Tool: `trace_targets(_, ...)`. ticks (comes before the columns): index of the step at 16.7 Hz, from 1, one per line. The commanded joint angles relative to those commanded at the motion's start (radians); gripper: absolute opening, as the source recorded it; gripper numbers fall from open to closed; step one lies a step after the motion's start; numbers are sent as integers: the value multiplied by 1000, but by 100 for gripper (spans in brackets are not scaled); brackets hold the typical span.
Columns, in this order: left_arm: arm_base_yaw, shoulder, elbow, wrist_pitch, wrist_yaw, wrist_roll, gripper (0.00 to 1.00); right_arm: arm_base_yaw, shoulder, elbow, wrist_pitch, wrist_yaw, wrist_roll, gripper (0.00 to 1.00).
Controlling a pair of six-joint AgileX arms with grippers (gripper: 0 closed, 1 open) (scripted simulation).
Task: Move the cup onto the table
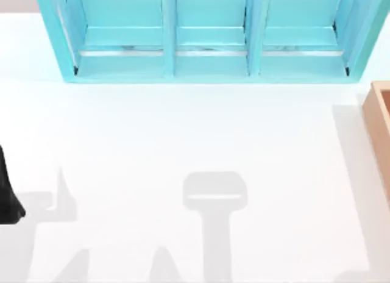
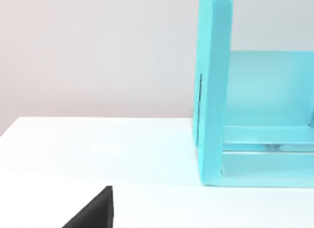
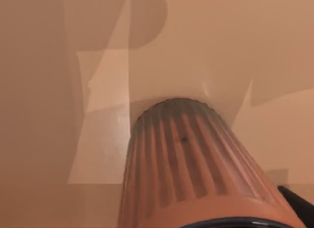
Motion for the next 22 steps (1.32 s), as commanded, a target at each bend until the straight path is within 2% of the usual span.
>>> trace_targets(8,0,0,0,0,0,0,100,14,-8,11,-16,0,15,0)
trace_targets(18,0,0,0,0,0,0,100,384,-183,220,-409,-1,382,0)
trace_targets(22,0,0,0,0,0,0,100,413,-201,236,-436,-1,410,0)
